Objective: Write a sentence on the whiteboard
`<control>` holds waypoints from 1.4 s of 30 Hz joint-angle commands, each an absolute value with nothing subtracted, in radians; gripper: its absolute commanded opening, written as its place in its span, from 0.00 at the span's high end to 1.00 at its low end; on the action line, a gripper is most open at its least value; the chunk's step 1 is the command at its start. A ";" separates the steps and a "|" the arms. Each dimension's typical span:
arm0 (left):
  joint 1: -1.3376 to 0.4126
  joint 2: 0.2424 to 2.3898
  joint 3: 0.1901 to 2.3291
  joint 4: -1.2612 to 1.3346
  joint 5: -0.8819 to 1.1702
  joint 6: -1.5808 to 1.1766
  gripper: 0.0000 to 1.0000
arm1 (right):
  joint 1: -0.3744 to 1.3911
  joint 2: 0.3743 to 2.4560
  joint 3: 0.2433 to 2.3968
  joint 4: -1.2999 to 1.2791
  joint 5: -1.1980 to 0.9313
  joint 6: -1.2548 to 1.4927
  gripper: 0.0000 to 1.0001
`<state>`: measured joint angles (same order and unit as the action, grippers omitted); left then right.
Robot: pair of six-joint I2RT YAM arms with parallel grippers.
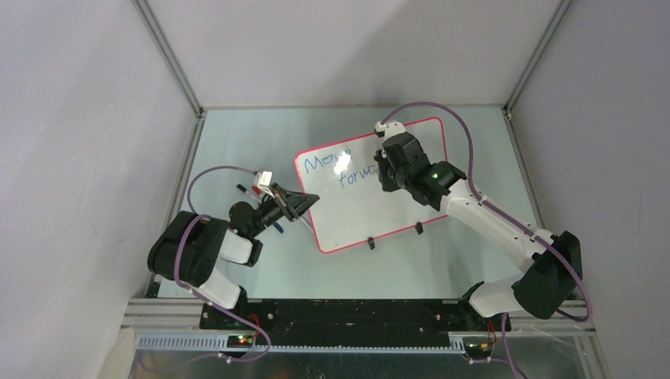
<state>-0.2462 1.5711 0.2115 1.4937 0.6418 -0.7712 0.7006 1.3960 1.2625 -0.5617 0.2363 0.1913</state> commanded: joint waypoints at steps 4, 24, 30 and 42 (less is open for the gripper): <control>-0.233 1.567 0.231 1.531 0.614 -0.724 1.00 | 0.688 1.403 1.314 -0.512 0.253 0.200 1.00; -0.233 1.567 0.231 1.531 0.615 -0.724 1.00 | 0.684 1.421 1.351 -0.523 0.253 0.198 1.00; -0.233 1.567 0.230 1.531 0.615 -0.723 1.00 | 0.686 1.417 1.350 -0.556 0.259 0.204 1.00; -0.233 1.567 0.229 1.531 0.613 -0.724 1.00 | 0.686 1.389 1.299 -0.567 0.265 0.207 1.00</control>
<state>-0.2462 1.5711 0.2115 1.4933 0.6418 -0.7712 0.6899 1.4139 1.3037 -0.5652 0.2401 0.1917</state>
